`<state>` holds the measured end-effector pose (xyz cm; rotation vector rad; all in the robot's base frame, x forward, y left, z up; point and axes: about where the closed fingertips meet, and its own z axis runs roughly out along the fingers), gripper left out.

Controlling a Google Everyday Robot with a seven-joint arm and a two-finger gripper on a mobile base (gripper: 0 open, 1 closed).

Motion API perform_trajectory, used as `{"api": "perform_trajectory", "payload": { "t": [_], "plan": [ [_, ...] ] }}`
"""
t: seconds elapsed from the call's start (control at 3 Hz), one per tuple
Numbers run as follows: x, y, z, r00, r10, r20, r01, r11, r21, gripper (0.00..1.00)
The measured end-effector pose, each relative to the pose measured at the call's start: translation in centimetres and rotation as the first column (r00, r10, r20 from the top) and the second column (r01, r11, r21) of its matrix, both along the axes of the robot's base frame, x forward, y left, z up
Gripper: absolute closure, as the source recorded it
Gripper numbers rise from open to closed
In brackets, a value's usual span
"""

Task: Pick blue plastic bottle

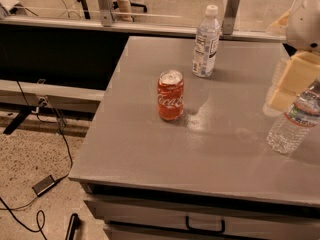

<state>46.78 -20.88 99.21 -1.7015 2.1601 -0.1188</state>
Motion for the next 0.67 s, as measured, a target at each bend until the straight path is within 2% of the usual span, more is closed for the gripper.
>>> {"api": "perform_trajectory", "payload": {
  "t": [0.67],
  "plan": [
    [9.8,1.7,3.0,0.9941,-0.020,0.106,0.006,0.991,0.132,0.00]
  ]
}}
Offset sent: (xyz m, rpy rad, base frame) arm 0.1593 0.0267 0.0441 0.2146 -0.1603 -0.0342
